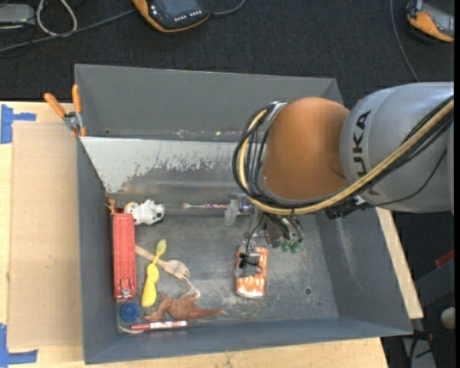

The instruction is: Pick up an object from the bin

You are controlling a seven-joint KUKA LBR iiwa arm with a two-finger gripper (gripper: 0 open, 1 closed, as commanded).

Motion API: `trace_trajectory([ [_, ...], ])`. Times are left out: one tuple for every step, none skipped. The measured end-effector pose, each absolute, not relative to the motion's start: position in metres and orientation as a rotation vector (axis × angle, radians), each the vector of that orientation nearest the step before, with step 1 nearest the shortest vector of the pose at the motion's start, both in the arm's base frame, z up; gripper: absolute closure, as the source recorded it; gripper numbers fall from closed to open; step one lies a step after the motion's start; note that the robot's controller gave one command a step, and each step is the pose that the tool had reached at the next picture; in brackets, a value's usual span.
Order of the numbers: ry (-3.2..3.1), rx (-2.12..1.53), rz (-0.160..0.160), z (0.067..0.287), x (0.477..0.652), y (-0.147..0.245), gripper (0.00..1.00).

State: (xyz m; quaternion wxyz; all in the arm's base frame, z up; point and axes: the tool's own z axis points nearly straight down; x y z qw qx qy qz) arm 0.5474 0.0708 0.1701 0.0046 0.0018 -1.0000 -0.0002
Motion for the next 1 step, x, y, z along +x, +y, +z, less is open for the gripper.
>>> trace_trajectory([
  [-3.138,0.004,-0.001,0.1741,0.5485,0.0706,0.0],
])
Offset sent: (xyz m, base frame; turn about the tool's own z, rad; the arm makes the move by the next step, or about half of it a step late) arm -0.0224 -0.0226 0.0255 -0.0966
